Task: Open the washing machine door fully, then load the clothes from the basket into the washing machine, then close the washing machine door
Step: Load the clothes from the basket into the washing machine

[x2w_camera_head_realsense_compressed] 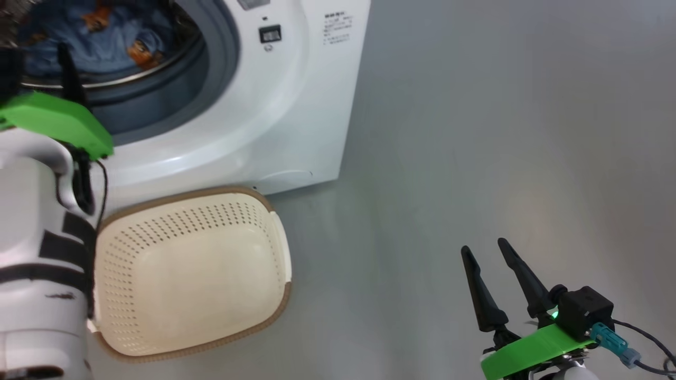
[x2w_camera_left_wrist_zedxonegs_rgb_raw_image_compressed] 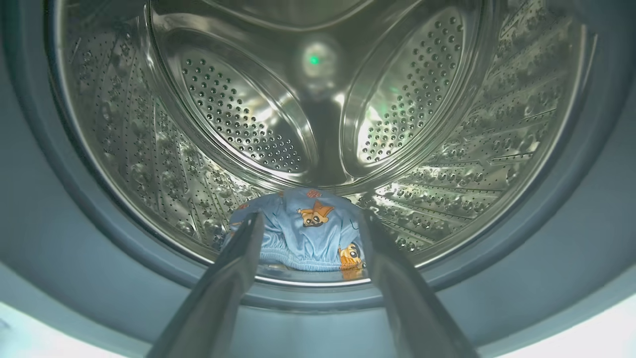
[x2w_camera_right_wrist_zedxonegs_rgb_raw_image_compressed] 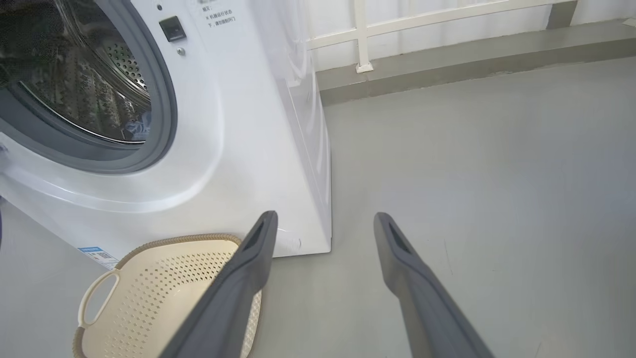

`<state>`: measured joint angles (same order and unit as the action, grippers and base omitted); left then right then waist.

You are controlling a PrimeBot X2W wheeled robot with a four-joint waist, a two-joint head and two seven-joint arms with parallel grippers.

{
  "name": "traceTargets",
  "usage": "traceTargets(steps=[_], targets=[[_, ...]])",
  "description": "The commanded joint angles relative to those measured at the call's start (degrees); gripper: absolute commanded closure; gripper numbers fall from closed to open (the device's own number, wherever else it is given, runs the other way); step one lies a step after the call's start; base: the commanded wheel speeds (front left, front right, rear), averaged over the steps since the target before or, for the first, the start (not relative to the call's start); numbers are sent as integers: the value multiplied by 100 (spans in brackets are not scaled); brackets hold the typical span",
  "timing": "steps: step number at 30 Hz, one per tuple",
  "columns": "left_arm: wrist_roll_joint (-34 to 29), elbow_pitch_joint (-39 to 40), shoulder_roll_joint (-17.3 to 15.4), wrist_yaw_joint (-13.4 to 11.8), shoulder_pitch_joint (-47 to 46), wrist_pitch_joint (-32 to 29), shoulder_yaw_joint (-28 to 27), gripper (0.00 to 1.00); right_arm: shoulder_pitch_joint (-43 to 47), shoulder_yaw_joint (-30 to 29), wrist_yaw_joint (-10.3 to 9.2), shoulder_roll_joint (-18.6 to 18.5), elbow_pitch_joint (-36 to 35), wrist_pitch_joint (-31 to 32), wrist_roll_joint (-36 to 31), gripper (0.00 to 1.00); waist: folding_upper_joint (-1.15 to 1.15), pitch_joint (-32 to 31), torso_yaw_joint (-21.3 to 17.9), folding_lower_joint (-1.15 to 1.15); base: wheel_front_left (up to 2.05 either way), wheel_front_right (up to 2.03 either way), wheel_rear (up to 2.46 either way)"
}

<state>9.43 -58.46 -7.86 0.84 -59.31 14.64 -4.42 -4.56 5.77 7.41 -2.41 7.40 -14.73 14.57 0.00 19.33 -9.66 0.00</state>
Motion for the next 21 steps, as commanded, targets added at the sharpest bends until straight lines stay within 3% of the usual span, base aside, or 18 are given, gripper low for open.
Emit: traceTargets(steps=[1,21], targets=[[38,220,-183,41,155,35,-75,0,132,74,8,-47,-93,-27,-75,0,0,-248,200,0,0,0,0],[103,1474,363,511,1946,36,-10,0,340,-257,8,-47,-49,-27,-188,0,0,-1032,668,0,0,0,0]])
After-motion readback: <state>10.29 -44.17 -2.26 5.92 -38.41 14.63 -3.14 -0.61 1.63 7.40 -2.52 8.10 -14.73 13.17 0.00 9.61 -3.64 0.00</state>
